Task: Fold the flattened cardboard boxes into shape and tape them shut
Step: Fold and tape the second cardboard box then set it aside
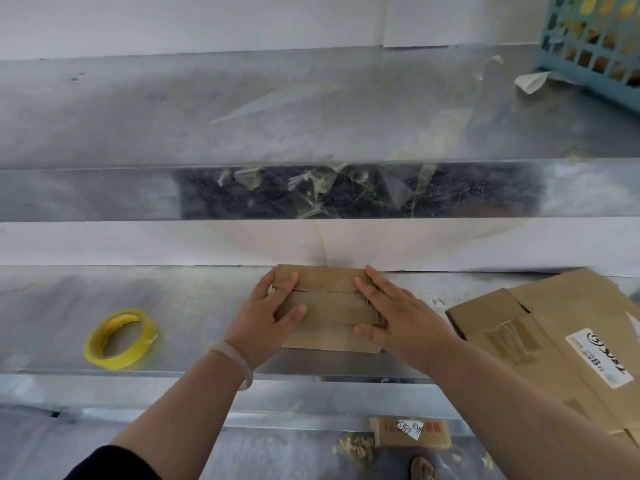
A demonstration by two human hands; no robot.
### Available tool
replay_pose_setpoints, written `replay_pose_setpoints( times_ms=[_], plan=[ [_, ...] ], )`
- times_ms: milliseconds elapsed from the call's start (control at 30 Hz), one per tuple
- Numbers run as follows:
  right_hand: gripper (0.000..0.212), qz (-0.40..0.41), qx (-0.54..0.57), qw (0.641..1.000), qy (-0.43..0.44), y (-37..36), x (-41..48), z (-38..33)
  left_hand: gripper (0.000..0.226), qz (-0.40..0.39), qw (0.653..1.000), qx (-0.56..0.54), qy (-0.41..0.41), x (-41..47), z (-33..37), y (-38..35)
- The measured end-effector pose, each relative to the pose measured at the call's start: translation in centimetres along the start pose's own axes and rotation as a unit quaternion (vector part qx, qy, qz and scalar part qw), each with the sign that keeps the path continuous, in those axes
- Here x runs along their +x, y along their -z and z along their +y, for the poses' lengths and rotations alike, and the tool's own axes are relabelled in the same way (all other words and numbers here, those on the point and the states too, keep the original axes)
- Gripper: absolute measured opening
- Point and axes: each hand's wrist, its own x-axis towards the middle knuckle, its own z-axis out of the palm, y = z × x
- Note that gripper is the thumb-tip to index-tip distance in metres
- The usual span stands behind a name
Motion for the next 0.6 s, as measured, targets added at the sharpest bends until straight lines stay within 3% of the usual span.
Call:
replay_pose_setpoints(
  times_ms=[200,333,433,600],
  plan=[
    [0.086,0.044,-0.049,0.998,0.013,0.1,-1.4,-0.1,0.055,0.010,0.999,0.027,-0.014,-1.0,0.4,-0.2],
    [0.066,0.041,-0.024,0.999,-0.007,-0.2,-1.4,-0.5,0.059,-0.010,1.000,0.012,-0.003,-1.0,0.3,-0.3],
    [0.064,0.043,-0.019,0.999,-0.016,0.0,-0.4,-0.5,0.061,-0.013,1.000,-0.011,0.004,-0.1,0.8,-0.2],
    [0.078,0.066,-0.124,0.990,0.018,-1.0,-1.0,-0.3,0.073,-0.002,0.986,0.158,-0.057,-1.0,-0.3,-0.4]
  ],
)
